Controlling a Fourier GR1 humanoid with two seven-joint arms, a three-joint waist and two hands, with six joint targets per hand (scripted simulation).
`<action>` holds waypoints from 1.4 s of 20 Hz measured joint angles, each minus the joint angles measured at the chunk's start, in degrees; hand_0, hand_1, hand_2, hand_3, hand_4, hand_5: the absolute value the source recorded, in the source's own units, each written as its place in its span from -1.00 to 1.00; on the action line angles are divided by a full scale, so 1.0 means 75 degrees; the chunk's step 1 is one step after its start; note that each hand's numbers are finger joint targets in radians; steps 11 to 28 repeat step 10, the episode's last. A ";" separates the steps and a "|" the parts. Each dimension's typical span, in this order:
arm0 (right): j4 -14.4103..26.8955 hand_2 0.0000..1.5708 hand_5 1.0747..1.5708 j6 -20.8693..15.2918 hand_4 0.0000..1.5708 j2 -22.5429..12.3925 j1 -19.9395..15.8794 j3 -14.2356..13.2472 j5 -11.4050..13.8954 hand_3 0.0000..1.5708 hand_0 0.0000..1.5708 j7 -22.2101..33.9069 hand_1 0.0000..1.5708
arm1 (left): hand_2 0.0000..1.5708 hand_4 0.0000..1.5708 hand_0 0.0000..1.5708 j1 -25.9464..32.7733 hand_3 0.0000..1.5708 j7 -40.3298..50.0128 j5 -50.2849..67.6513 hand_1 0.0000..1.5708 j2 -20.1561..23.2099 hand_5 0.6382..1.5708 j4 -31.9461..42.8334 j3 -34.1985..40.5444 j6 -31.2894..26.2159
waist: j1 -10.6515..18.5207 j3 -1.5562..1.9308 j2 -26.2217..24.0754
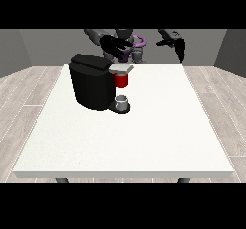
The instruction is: Insert the coffee pod into the coffee machine and close the lid
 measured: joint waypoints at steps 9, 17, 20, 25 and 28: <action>-0.0905 -1.00 1.00 0.0294 -0.68 0.0587 0.1513 0.0898 -0.0954 -1.00 -1.00 -0.0441 -1.00 | -1.00 -0.76 -1.00 0.0406 -1.00 -0.0487 -0.0104 -1.00 -0.0092 1.00 0.0405 0.0077 0.0229 | -0.0657 0.0000 -0.0929; -0.1025 -1.00 1.00 0.0206 -0.80 0.0606 0.1718 0.1015 -0.1105 -1.00 -1.00 -0.0425 -1.00 | -1.00 -0.76 -1.00 0.0411 -1.00 -0.0543 -0.0082 -1.00 -0.0107 1.00 0.0469 0.0093 0.0230 | -0.0734 0.0001 -0.0989; -0.1025 -1.00 1.00 0.0206 -0.80 0.0606 0.1718 0.1015 -0.1105 -1.00 -1.00 -0.0425 -1.00 | -1.00 -0.76 -1.00 0.0411 -1.00 -0.0543 -0.0082 -1.00 -0.0107 1.00 0.0469 0.0093 0.0230 | -0.0734 0.0001 -0.0989; -0.1025 -1.00 1.00 0.0206 -0.80 0.0606 0.1718 0.1015 -0.1105 -1.00 -1.00 -0.0425 -1.00 | -1.00 -0.76 -1.00 0.0411 -1.00 -0.0543 -0.0082 -1.00 -0.0107 1.00 0.0469 0.0093 0.0230 | -0.0734 0.0001 -0.0989; -0.1025 -1.00 1.00 0.0206 -0.80 0.0606 0.1718 0.1015 -0.1105 -1.00 -1.00 -0.0425 -1.00 | -1.00 -0.76 -1.00 0.0411 -1.00 -0.0543 -0.0082 -1.00 -0.0107 1.00 0.0469 0.0093 0.0230 | -0.0734 0.0001 -0.0989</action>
